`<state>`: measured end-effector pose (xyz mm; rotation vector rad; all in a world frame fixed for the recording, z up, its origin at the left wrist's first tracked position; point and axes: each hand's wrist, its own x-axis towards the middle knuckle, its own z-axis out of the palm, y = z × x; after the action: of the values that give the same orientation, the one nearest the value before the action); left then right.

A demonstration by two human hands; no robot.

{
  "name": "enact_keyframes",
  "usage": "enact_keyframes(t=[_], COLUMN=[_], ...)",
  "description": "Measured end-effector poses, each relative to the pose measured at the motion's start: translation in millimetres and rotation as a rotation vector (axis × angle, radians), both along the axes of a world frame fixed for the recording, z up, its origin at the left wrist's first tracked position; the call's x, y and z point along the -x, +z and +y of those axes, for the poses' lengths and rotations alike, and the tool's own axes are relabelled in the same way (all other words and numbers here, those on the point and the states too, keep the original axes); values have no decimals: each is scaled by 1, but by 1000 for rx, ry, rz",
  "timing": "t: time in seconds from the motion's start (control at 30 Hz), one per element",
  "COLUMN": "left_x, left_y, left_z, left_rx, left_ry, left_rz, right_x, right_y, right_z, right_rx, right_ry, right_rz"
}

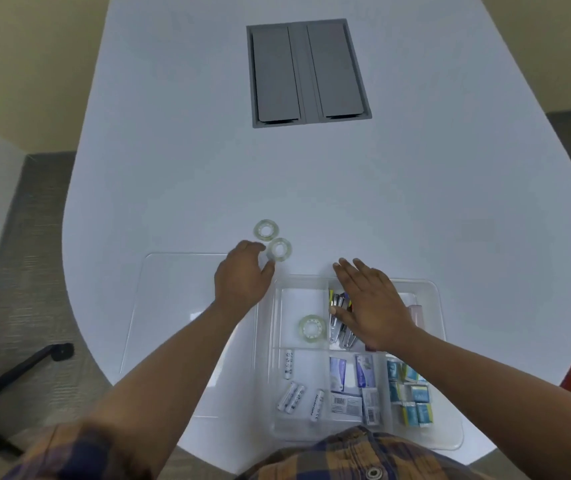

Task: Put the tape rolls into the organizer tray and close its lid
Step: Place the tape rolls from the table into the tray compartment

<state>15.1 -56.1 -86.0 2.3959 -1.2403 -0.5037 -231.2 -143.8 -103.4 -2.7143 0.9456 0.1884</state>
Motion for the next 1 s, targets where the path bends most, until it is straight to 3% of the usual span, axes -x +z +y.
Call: enact_keyframes(t=[0.37, 0.77, 1.0], left_x=[-28, -27, -31], left_y=[-17, -27, -36], left_z=[-66, -85, -89], left_rx=[-330, -334, -261], left_ry=[-2, -30, 179], left_rz=[-82, -47, 256], right_x=[3, 3, 2], right_y=[-5, -9, -10], right_z=[0, 0, 0], right_rx=[-49, -44, -45], right_ry=[-24, -35, -38], right_rz=[-44, -87, -98])
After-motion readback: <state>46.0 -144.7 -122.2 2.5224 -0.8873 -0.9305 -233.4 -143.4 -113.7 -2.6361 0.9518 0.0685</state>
